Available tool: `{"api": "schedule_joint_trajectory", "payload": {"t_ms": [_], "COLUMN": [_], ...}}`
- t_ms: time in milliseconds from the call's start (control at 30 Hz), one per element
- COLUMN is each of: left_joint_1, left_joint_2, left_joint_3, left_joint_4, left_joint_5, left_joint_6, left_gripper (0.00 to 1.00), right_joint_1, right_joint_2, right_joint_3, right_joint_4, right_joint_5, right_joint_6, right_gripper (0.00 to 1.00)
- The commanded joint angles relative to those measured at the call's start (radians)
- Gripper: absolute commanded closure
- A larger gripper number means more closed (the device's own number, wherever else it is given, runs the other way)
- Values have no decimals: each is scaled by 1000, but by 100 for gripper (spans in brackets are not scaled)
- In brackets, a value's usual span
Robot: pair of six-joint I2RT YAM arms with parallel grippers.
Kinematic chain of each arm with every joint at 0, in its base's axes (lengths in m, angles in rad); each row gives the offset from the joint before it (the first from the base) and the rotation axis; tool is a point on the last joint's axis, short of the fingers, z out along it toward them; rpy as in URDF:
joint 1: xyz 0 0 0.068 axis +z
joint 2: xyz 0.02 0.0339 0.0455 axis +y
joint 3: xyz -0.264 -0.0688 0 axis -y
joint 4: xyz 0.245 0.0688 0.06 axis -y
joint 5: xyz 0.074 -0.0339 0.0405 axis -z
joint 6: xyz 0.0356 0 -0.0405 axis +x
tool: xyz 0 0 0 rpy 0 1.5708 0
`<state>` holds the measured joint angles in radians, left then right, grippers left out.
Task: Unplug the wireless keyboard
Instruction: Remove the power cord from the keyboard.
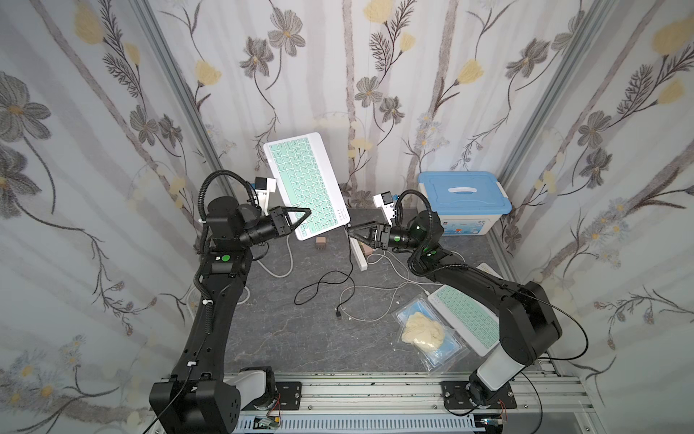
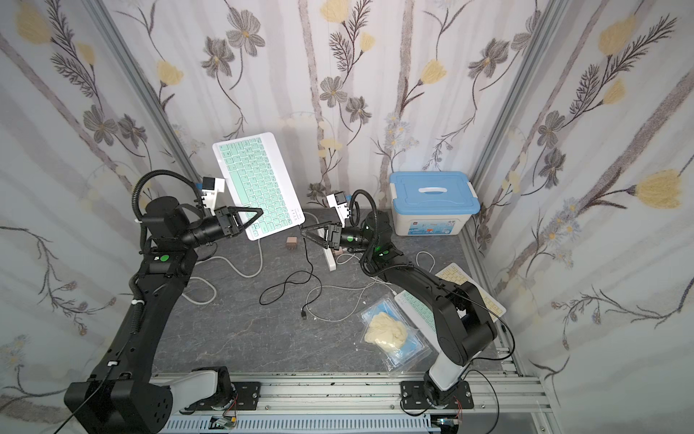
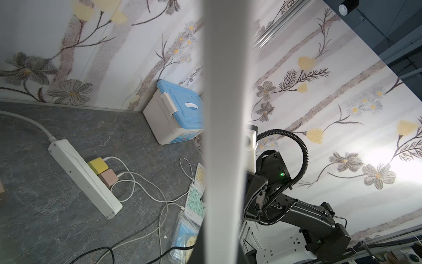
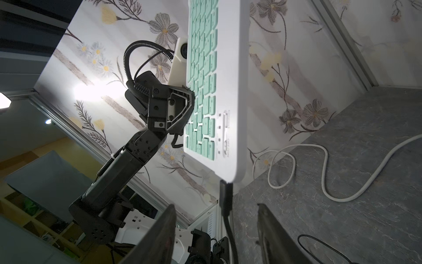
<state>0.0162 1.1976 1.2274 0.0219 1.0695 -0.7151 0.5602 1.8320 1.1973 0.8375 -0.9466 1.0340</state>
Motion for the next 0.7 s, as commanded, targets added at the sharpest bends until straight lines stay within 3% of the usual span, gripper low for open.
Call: {"api": "schedule_joint_trajectory", "payload": {"t_ms": [0,433,667], "left_joint_1": [-2,-2,-2], "left_joint_2": [-4,-1,2], "left_joint_3": [2,9,13], "left_joint_4": [82,80,67], "left_joint_5": [5,6,16], "left_joint_6": [-6,-7,2], "left_gripper": [100,100,100], "right_joint_1": [3,18,16], "right_joint_2": [11,51,78], "right_joint_3": [1,48,53], "right_joint_4": [135,91,164], "right_joint_5": [-19,-11,-11], "right_joint_6": [97,93,158], "right_gripper": [54,71,82]}}
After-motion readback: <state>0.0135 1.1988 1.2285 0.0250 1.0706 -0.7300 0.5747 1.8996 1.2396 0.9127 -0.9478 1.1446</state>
